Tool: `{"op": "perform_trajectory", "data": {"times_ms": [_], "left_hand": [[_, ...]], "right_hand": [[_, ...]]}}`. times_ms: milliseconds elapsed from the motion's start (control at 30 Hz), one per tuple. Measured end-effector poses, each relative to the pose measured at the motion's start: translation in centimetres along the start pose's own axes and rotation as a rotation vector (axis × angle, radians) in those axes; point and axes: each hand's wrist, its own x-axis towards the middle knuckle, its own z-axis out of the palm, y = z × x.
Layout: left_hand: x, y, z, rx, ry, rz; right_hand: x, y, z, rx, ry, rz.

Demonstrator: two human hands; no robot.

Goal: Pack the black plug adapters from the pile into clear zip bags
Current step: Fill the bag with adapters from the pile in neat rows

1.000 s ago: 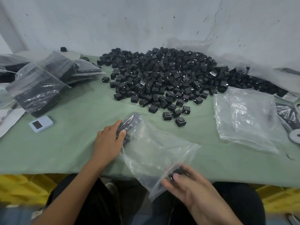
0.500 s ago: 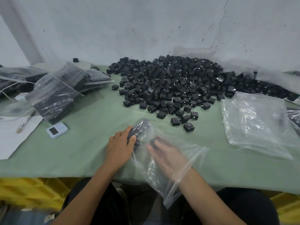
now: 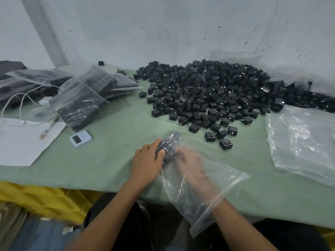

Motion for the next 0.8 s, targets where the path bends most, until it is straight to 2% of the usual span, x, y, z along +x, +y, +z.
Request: {"op": "perform_trajectory", "data": {"times_ms": [133,300,467,633,800], "left_hand": [[-0.1,0.1,0.0,-0.006,0.010,0.009],[-0.3,0.2,-0.2,-0.009,0.012,0.021],[-0.5,0.4,-0.2,-0.011,0.023,0.016],[-0.6,0.6,-0.3,-0.021,0.020,0.014],[-0.6,0.9,-0.5,0.017,0.004,0.005]], "right_hand": [[0.4,0.6,-0.4,0.071,-0.130,-0.045],[1.1,2.0,0.2,0.116,-0.104,-0.083],[2.0,2.2,0.3,-0.021,-0.133,-0.106],[2.3,1.9,0.2,0.010,-0.142,-0.107],[2.4,2.4,0.5,-0.088,-0.163,-0.123]]}}
